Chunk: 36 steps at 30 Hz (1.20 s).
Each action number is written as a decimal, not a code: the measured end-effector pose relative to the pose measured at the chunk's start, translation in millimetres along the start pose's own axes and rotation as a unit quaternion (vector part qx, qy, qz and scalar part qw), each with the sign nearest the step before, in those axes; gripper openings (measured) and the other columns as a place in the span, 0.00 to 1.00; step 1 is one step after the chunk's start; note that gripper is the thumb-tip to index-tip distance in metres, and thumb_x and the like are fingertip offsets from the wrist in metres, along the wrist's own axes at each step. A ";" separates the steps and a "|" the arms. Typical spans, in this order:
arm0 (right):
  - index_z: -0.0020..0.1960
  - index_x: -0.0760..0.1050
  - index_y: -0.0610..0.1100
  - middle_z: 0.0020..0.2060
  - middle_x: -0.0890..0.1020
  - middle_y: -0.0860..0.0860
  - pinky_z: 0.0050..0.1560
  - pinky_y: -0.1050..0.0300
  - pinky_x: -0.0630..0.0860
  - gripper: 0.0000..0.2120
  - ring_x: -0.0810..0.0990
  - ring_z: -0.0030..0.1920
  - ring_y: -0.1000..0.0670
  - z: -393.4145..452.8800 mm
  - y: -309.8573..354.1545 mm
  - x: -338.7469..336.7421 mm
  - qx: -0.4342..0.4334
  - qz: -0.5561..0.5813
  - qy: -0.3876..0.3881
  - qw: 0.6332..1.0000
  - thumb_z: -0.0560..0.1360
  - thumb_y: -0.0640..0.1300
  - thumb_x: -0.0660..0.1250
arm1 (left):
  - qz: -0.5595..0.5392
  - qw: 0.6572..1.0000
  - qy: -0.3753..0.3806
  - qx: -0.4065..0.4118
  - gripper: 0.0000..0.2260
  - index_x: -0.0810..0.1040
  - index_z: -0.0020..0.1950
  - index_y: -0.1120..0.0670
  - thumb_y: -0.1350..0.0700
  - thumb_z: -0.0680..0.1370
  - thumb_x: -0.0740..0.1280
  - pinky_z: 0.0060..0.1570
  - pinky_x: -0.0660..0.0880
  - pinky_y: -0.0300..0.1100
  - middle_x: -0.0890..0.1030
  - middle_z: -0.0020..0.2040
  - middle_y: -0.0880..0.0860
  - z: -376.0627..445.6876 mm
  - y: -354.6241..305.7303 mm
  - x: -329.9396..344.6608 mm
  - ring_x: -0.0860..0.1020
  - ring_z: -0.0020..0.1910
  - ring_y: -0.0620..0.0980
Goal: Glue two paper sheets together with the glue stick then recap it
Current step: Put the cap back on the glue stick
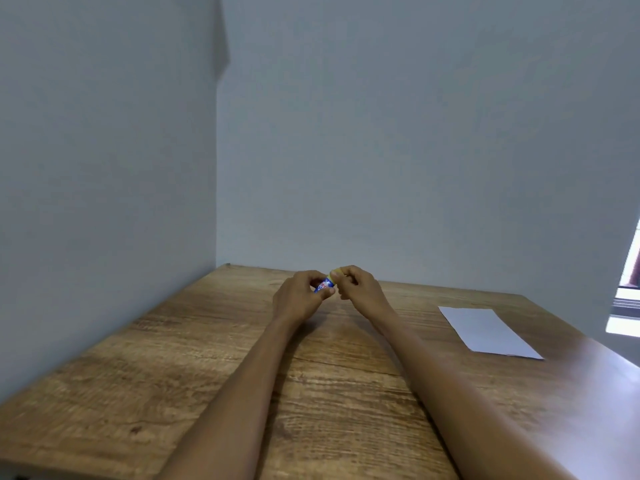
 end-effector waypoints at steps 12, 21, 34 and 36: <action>0.62 0.75 0.45 0.52 0.82 0.50 0.49 0.61 0.79 0.15 0.82 0.53 0.52 -32.6 1.6 -42.7 -0.018 0.085 0.028 0.996 0.76 0.40 0.67 | -0.315 0.949 0.020 -0.010 0.07 0.73 0.56 0.55 0.62 0.79 0.62 0.33 0.75 0.29 0.79 0.43 0.51 -8.5 -52.4 33.2 0.78 0.40 0.43; 0.48 0.75 0.54 0.41 0.82 0.56 0.48 0.55 0.77 0.08 0.81 0.45 0.54 -25.5 -51.8 -106.4 0.045 -0.084 -0.059 0.994 0.70 0.51 0.70 | -0.390 0.908 0.130 -0.086 0.14 0.71 0.49 0.58 0.52 0.83 0.51 0.55 0.74 0.49 0.75 0.49 0.58 -11.1 -94.2 114.8 0.76 0.49 0.54; 0.49 0.76 0.52 0.42 0.81 0.54 0.50 0.54 0.77 0.06 0.81 0.44 0.53 -31.0 -52.8 -103.6 0.062 -0.120 -0.012 0.991 0.73 0.45 0.68 | -0.346 0.917 0.194 -0.040 0.20 0.77 0.50 0.45 0.41 0.81 0.46 0.38 0.76 0.31 0.81 0.48 0.46 -22.0 -89.4 125.1 0.80 0.44 0.39; 0.50 0.75 0.53 0.41 0.81 0.55 0.52 0.52 0.78 0.08 0.81 0.46 0.52 -32.9 -53.2 -103.7 0.065 -0.116 -0.009 0.991 0.72 0.44 0.69 | -0.347 0.918 0.190 -0.036 0.20 0.76 0.53 0.45 0.41 0.81 0.46 0.39 0.76 0.32 0.81 0.48 0.46 -21.7 -87.8 125.9 0.81 0.45 0.39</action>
Point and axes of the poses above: each hand's wrist, its own z-axis towards the middle knuckle, its own x-axis out of the palm, y = z × x, the point moved 7 cm from there along z, towards the middle knuckle
